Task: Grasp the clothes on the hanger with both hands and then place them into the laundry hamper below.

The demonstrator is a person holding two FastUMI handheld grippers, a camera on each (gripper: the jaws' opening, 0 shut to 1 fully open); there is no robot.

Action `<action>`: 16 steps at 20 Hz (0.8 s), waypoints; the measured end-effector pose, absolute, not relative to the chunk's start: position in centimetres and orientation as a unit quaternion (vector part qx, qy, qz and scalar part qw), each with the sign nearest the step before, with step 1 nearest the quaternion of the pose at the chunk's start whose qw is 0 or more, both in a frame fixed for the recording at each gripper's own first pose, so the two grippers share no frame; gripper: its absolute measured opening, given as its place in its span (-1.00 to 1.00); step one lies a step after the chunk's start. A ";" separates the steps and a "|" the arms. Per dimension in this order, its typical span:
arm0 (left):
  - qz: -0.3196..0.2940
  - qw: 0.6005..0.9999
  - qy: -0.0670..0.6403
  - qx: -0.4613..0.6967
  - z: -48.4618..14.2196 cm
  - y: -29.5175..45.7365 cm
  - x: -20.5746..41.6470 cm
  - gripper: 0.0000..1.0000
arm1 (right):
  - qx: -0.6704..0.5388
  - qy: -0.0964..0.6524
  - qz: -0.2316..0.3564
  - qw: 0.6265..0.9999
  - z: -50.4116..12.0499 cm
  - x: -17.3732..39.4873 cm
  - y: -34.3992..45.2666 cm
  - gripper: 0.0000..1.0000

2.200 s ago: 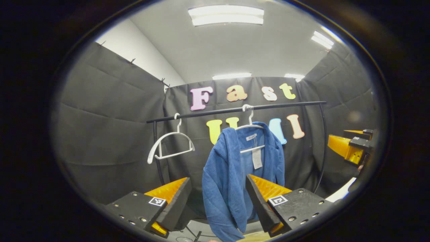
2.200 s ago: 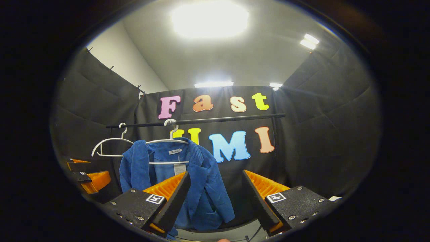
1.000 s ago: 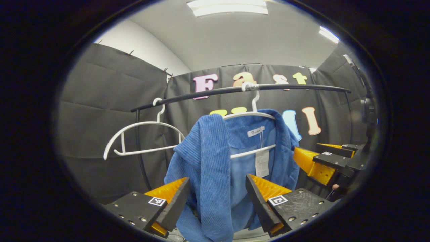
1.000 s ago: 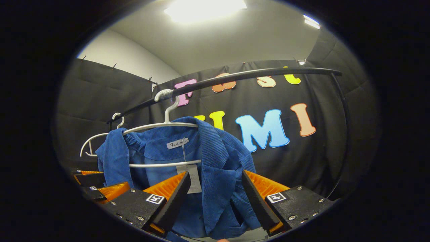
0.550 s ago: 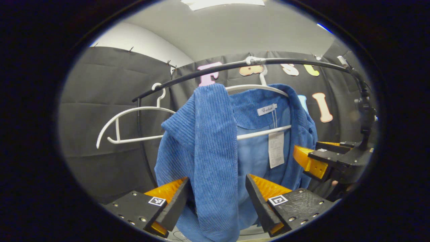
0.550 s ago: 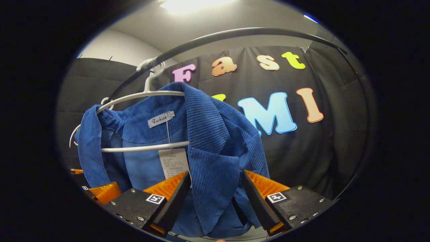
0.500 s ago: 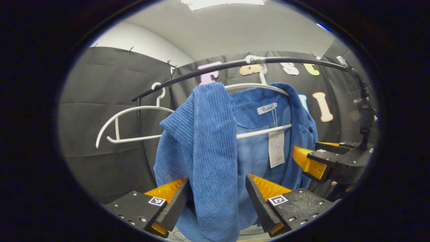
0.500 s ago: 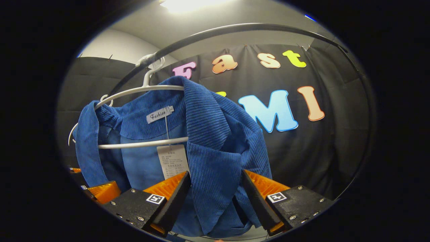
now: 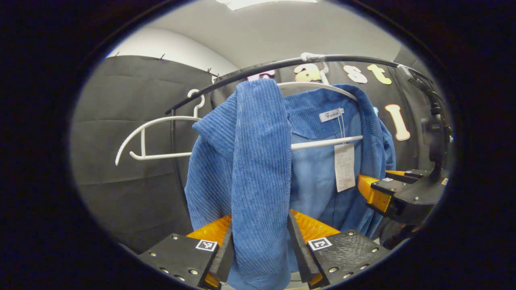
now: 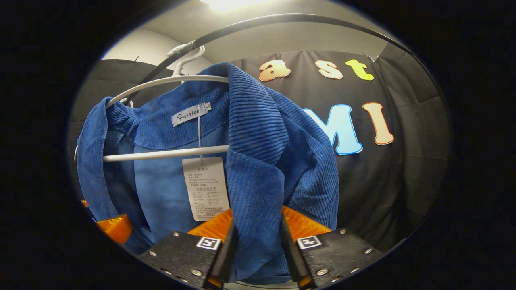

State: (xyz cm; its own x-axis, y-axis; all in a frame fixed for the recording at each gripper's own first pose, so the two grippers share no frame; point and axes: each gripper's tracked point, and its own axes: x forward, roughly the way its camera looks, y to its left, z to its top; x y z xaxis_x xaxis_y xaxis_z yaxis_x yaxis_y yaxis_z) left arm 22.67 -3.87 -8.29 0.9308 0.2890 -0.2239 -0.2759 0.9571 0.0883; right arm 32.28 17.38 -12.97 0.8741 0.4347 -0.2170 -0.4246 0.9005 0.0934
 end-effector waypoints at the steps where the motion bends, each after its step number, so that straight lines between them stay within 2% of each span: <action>1: 0.147 0.982 0.117 0.027 -7.2 -4.1 21.8 0.15 | 0.022 0.113 0.226 0.967 -12.8 32.1 17.5 -0.05; 2: 0.139 0.983 0.118 0.020 -8.2 -3.8 22.5 -0.03 | 0.020 0.107 0.226 0.968 -12.6 32.0 17.4 -0.43; 3: 0.134 0.984 0.117 0.016 -8.1 -3.5 22.8 -0.25 | 0.021 0.096 0.226 0.969 -12.1 31.9 17.2 -0.54; 4: 0.150 0.982 0.113 0.020 -7.6 -2.8 21.8 -0.47 | 0.021 0.091 0.231 0.968 -11.9 31.7 17.5 -0.87; 5: 0.155 0.982 0.110 0.019 -7.5 -2.3 22.0 -0.70 | 0.020 0.091 0.237 0.967 -11.8 31.5 17.6 -0.91; 8: 0.133 0.985 0.104 0.015 -6.8 -3.3 22.1 -0.80 | 0.014 0.070 0.228 0.971 -10.2 31.7 17.0 -0.92; 9: 0.125 0.987 0.103 0.014 -6.5 -3.7 22.0 -0.89 | 0.016 0.062 0.224 0.972 -9.3 31.8 16.8 -0.92; 11: 0.114 0.989 0.095 0.019 -5.4 -4.1 21.4 -0.89 | 0.017 0.040 0.216 0.975 -7.4 31.9 16.4 -0.92; 12: 0.110 0.989 0.092 0.021 -4.9 -4.3 21.0 -0.98 | 0.015 0.029 0.212 0.977 -6.3 31.9 16.0 -0.92; 14: 0.105 0.991 0.084 0.020 -3.8 -4.3 20.1 -0.98 | 0.013 0.008 0.206 0.978 -4.4 31.8 15.4 -0.95; 15: 0.103 0.991 0.081 0.018 -3.2 -4.3 19.9 -0.89 | 0.012 -0.002 0.203 0.979 -3.4 31.7 15.1 -0.95; 16: 0.100 0.992 0.077 0.015 -2.4 -4.2 19.6 -0.89 | 0.012 -0.012 0.200 0.980 -2.4 31.7 14.8 -0.92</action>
